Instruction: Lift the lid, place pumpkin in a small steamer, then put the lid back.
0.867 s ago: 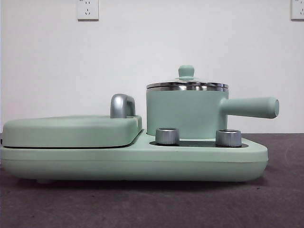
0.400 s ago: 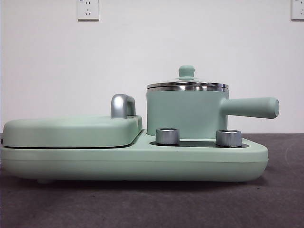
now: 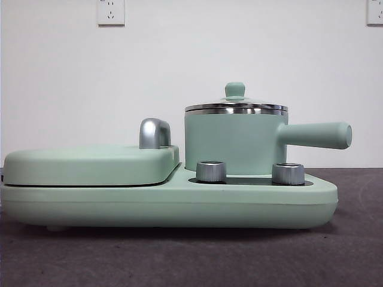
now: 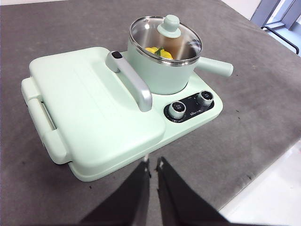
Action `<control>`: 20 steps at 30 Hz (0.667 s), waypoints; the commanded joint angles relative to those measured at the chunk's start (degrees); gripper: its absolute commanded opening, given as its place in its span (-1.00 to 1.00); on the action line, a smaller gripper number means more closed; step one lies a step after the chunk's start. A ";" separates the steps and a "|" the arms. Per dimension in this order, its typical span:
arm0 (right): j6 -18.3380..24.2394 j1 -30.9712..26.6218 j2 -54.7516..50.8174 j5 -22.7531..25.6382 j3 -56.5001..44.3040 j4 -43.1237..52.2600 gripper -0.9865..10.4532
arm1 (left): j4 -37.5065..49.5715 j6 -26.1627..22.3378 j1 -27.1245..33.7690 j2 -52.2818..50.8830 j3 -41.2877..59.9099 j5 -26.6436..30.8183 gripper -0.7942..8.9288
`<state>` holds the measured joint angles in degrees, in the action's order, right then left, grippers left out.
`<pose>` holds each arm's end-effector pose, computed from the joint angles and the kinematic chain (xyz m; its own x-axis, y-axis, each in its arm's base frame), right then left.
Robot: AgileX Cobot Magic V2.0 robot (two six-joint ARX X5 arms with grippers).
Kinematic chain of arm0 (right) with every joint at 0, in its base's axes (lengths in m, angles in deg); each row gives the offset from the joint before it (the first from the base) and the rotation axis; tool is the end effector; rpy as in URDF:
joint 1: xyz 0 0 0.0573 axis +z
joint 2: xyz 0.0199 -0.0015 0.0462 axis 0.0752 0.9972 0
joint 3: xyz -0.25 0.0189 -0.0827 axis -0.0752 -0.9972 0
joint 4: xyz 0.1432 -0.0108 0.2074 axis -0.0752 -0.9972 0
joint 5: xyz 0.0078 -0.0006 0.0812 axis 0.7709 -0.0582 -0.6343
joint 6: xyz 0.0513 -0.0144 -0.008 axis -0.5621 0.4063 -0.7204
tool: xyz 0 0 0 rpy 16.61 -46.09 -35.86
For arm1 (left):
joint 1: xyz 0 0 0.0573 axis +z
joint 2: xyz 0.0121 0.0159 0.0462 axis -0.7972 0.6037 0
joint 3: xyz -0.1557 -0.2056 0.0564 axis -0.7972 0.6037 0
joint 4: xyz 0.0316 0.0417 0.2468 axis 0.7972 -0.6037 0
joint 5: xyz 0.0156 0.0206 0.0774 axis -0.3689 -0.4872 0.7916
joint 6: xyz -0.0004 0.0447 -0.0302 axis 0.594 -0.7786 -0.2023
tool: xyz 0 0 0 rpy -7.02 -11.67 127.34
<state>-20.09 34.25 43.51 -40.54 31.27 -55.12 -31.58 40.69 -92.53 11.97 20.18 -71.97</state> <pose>0.0442 0.0365 0.3610 0.6188 0.7371 -0.2717 -0.6708 0.6758 0.3054 0.0318 -0.0272 0.3508 0.6767 -0.5908 -0.4393 0.5722 0.7975 -0.1910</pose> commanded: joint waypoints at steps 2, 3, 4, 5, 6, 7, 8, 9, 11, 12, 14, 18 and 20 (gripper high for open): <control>0.20 0.31 0.07 0.15 0.52 0.57 -0.76 | 0.61 0.22 -0.33 0.00 -0.76 0.33 -0.78; 0.20 0.33 0.07 0.17 0.52 0.57 -0.76 | 0.61 0.22 -0.33 0.00 -0.76 0.33 -0.78; 0.20 0.31 0.07 0.17 0.52 0.57 -0.76 | 0.61 0.22 -0.33 0.00 -0.76 0.33 -0.78; 0.20 0.31 0.07 0.17 0.52 0.57 -0.76 | 0.63 0.22 -0.33 0.00 -0.76 0.33 -0.78; 0.20 0.31 0.07 0.17 0.52 0.57 -0.76 | 1.09 0.22 -0.20 -0.22 -0.55 0.33 -0.78; 0.20 0.33 0.07 0.17 0.52 0.59 -0.76 | 1.81 -0.02 0.76 -0.52 0.15 0.72 -0.78; 0.20 0.33 0.07 0.15 0.52 0.57 -0.76 | 2.47 0.00 1.36 -0.52 0.74 0.20 -0.78; 0.20 0.31 0.07 0.15 0.52 0.59 -0.76 | 3.61 0.00 2.49 -0.55 1.66 -0.28 -0.78; 0.20 0.31 0.07 0.17 0.52 0.59 -0.76 | 5.25 0.00 6.12 -1.57 3.96 -0.57 -0.78; 0.20 0.31 0.07 0.17 0.52 0.59 -0.76 | 6.54 -0.17 8.17 -2.34 5.46 -0.57 -0.78; 0.20 0.33 0.07 0.17 0.52 0.59 -0.76 | 11.30 -3.61 13.60 -5.05 10.34 -0.35 -0.78; 0.20 0.31 0.07 0.15 0.52 0.59 -0.76 | 24.44 -6.88 23.23 -11.43 21.73 -0.35 -0.78; 0.20 0.31 0.07 0.15 0.52 0.59 -0.76 | 30.62 -6.88 26.73 -14.23 27.71 -0.35 -0.78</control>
<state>-20.09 34.25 43.47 -40.57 31.27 -55.10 -4.22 35.42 -66.60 -1.65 45.67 -72.34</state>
